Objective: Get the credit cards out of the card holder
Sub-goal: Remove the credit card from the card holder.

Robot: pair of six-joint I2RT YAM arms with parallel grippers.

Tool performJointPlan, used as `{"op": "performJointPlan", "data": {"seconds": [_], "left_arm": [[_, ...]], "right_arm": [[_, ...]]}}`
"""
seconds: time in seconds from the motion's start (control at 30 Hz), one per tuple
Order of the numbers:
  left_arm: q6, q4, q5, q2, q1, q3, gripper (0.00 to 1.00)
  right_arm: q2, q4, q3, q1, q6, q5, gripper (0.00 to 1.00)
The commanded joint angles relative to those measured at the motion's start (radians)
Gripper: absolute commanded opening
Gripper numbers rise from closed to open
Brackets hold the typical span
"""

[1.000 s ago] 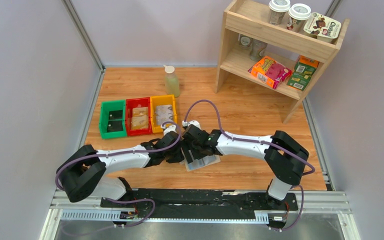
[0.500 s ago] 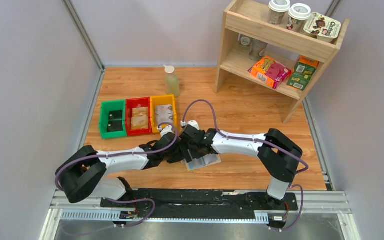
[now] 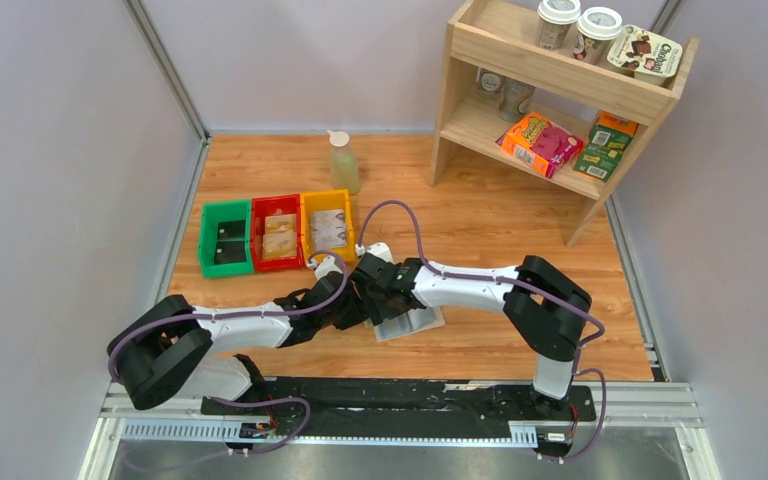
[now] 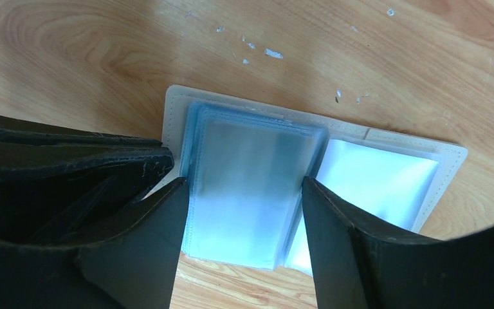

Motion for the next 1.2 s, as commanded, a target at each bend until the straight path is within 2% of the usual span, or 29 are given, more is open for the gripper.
{"op": "performJointPlan", "data": {"seconds": [0.0,0.43,0.8,1.17], "left_arm": [[-0.007,-0.057,-0.005,0.023,-0.012,-0.027,0.00],[0.004,-0.057,0.000,0.025,-0.012,-0.021,0.00],[0.015,-0.059,0.003,0.023,-0.012,-0.013,0.00],[0.027,-0.065,0.011,0.014,-0.012,-0.007,0.00]], "right_arm": [[-0.063,-0.011,-0.018,-0.010,-0.009,0.048,0.66],[-0.203,0.050,-0.132,-0.109,-0.015,-0.012,0.68],[-0.336,0.059,-0.233,-0.243,-0.029,-0.036,0.69],[-0.350,0.056,-0.291,-0.349,-0.042,-0.035,0.70]]}}
